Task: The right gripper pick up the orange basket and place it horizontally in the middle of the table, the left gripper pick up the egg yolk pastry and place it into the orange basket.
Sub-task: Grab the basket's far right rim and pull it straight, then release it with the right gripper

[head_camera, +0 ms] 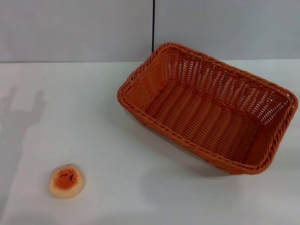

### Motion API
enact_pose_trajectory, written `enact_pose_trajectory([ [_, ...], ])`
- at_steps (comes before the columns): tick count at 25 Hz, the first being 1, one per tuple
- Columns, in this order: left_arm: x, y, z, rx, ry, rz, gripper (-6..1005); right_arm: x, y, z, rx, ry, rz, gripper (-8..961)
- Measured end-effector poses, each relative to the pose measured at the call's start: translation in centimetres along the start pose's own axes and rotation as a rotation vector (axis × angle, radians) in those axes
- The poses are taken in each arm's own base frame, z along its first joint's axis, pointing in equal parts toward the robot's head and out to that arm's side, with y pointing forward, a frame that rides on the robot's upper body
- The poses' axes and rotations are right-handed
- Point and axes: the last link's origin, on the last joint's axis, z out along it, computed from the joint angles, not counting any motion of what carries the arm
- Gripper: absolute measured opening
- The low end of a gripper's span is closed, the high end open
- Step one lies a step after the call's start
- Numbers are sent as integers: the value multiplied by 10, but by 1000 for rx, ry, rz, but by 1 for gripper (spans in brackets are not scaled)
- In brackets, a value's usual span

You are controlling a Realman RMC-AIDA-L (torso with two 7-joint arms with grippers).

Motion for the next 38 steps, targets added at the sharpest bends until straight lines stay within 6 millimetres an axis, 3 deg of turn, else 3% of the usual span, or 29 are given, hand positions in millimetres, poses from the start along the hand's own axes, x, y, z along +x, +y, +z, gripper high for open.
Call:
enact_pose_trajectory([
  [10,-3,-5,4,-10,-37,19,826,-15,7,20,-195,177,-7,827],
  [15,-7,-5,6,-16,-64,17,827,-37,13,44,-308,389,-12,828],
  [22,-12,-8,10,-14,-96,-11,826,-59,40,87,-454,730,-66,827],
  [31,-14,-9,10,-6,-108,-17,826,-52,74,137,-535,1059,-243,826],
  [38,-15,-10,7,6,-119,-16,825,-40,97,155,-575,1218,-352,826],
])
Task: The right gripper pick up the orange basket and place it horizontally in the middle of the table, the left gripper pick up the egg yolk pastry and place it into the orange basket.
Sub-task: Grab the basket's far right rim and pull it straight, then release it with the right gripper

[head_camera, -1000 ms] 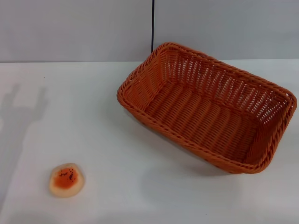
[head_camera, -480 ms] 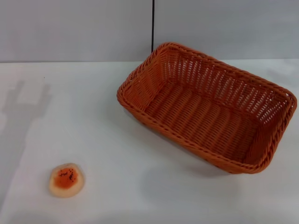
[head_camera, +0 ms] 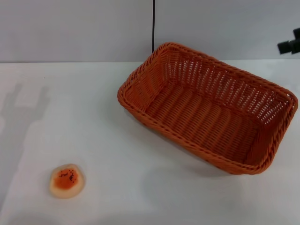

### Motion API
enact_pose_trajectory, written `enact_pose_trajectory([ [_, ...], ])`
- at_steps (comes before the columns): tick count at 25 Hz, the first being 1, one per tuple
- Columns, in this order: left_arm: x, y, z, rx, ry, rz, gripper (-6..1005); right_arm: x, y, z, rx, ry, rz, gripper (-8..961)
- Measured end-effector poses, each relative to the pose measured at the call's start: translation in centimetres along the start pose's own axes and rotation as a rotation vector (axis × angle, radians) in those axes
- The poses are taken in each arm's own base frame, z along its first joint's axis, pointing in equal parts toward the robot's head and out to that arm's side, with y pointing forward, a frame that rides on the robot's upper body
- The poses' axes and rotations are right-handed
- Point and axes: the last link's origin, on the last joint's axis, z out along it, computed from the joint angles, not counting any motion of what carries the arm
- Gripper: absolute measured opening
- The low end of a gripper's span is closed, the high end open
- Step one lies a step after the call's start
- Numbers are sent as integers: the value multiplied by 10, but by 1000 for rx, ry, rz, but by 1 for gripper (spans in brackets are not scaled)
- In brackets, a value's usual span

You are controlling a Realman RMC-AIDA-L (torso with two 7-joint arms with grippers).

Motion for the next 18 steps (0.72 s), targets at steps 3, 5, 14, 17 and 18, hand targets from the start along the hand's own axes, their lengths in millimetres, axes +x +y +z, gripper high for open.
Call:
enact_pose_trajectory([
  [3,0,-1,-3,9,-5,2,825,-3,5,10,-5,64,-31,826],
  [5,0,-1,-4,13,-8,2,825,-4,8,15,-12,84,-49,826],
  [14,-3,-2,-4,18,-22,-2,824,-1,15,32,-12,137,-79,825],
  [17,-4,-1,-2,17,-24,-6,824,4,16,40,5,170,-80,825],
  [18,-4,-1,-2,17,-24,-7,824,5,16,42,11,179,-82,825],
])
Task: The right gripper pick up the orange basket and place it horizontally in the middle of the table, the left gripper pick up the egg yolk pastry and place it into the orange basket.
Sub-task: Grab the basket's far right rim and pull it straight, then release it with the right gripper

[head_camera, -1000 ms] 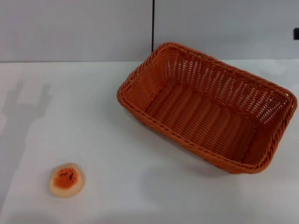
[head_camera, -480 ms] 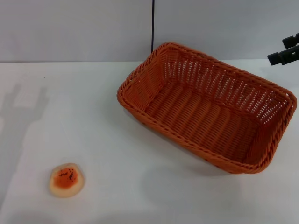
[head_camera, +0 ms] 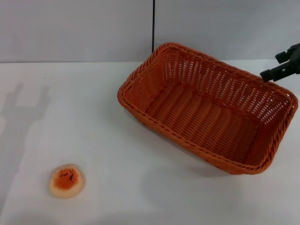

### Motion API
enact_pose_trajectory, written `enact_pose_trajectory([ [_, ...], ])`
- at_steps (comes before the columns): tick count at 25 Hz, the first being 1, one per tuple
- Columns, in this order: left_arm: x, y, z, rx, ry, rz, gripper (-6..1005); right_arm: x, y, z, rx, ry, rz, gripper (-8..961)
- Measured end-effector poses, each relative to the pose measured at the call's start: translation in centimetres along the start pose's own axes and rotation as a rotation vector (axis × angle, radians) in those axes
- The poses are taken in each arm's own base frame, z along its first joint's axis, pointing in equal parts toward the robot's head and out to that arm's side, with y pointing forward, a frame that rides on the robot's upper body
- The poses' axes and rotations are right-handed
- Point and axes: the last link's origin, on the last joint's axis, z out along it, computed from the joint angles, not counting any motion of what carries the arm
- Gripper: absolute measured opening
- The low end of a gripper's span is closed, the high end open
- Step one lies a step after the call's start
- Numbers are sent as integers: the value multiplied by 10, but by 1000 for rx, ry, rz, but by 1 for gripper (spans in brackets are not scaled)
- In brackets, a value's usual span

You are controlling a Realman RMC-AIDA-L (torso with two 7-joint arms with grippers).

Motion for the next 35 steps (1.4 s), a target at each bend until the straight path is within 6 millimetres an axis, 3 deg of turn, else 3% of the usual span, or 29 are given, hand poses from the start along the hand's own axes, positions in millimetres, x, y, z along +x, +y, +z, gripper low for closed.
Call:
enact_pose_trajectory([
  [19,-4,1,4,0,-11,-21,822,10,12,37,-71,73,-35,824],
  [24,-5,3,4,-9,-20,-24,822,12,18,43,-90,78,-55,659],
  [29,-5,3,1,-9,-21,-23,743,17,19,45,-92,79,-46,425],
  [35,-5,3,-1,-7,-24,-23,703,21,20,47,-67,63,-48,291],
])
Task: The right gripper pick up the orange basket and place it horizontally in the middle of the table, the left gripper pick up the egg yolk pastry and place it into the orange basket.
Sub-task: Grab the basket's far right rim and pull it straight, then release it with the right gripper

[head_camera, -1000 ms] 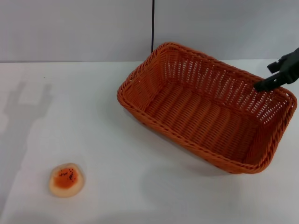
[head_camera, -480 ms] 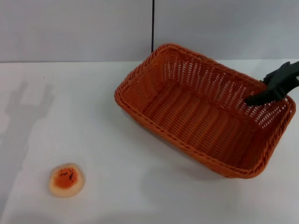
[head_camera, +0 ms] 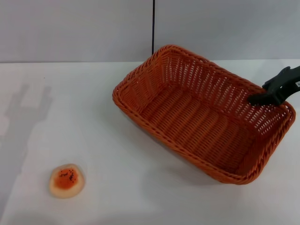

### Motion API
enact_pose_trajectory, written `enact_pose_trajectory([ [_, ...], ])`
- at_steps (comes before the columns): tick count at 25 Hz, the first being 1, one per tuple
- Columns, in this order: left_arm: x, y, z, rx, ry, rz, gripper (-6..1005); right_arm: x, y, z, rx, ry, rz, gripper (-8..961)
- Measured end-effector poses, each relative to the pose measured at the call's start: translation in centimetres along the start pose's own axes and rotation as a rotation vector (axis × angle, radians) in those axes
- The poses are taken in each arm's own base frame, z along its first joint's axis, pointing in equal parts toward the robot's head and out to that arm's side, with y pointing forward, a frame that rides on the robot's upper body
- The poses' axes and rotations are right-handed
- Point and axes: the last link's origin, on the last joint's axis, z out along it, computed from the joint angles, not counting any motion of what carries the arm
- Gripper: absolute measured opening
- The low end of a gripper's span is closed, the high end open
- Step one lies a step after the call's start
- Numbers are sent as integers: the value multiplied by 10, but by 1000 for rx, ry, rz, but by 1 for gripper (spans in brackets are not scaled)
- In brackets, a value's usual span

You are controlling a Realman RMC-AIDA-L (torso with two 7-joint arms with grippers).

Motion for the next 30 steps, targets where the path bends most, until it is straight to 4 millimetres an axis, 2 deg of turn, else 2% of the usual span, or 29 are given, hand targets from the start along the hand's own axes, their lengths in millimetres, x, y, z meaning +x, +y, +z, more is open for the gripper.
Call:
enact_pose_trajectory([
  [4,0,0,-1,2,0,-1,690,1,1,0,1,-3,-2,202],
  [10,1,-1,-1,2,0,-10,691,-1,1,-6,-6,-52,9,191],
  [15,1,-1,-2,2,1,-11,691,-4,-5,-24,-10,-168,65,188],
  [16,1,-1,-2,2,2,-13,691,-4,-5,-33,-31,-220,82,188],
  [21,1,-1,-2,2,3,-23,690,-5,-2,-52,-91,-297,75,171],
  [30,1,0,1,-5,3,-25,691,-10,6,-63,-113,-319,32,166],
])
